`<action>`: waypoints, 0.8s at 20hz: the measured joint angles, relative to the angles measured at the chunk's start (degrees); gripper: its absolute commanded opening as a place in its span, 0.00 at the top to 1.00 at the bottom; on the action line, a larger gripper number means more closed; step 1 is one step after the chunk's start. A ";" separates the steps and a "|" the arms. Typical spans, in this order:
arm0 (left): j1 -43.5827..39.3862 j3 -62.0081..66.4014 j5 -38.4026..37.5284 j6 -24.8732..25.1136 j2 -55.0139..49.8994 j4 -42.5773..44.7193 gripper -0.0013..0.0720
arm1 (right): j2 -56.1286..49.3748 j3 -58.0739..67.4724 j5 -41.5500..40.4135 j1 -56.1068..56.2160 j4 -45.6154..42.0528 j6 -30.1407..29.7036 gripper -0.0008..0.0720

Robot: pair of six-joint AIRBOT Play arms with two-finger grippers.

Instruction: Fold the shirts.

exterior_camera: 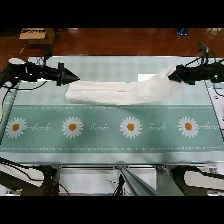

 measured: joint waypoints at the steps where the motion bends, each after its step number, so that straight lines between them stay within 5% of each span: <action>1: -2.14 0.00 0.17 0.00 0.02 -0.46 0.96 | 2.16 0.07 1.42 0.00 -0.85 1.01 0.95; 16: -38.40 -0.11 14.62 -4.42 -4.66 -4.96 0.96 | 21.81 0.22 15.80 0.07 -9.27 13.33 0.95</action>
